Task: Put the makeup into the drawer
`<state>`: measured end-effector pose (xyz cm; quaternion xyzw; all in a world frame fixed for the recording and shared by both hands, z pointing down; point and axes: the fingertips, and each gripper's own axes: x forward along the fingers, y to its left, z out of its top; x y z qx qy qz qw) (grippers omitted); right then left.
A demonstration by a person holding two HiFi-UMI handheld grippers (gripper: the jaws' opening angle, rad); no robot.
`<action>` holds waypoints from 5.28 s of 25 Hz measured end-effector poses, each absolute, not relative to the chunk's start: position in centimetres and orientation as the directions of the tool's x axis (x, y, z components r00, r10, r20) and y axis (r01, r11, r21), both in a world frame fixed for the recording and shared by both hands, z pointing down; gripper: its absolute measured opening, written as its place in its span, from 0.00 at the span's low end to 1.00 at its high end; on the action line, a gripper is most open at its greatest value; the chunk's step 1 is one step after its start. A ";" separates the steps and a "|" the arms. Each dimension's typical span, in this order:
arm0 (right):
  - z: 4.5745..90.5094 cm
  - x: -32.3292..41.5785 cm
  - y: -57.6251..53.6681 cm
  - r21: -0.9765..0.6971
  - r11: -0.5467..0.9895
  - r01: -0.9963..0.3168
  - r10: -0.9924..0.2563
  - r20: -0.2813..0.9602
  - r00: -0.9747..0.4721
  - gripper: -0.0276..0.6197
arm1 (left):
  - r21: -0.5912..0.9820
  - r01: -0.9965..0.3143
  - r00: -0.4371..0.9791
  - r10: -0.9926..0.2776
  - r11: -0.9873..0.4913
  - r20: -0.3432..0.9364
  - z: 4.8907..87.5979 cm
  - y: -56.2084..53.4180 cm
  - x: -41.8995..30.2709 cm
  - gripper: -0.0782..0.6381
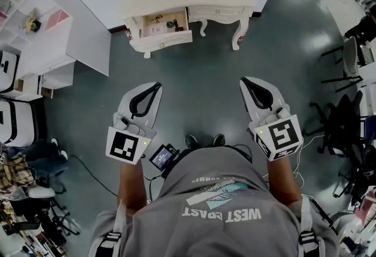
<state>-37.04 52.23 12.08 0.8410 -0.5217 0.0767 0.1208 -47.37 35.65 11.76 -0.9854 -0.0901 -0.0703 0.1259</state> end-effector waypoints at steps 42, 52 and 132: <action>13.5 -7.1 43.5 -0.002 -0.300 -0.954 -0.934 0.204 0.293 0.05 | -0.254 0.022 0.978 -0.033 -0.967 0.208 12.5 30.1 -23.1 0.11; 14.5 -1.8 45.0 -0.045 -0.315 -0.948 -0.935 0.190 0.301 0.05 | -0.278 0.049 0.968 -0.023 -0.959 0.249 12.4 31.2 -17.9 0.11; 32.8 42.4 -0.8 0.074 -0.211 -0.975 -0.845 0.488 0.219 0.08 | -0.170 -0.042 0.895 -0.113 -0.985 0.432 24.1 -10.0 13.3 0.11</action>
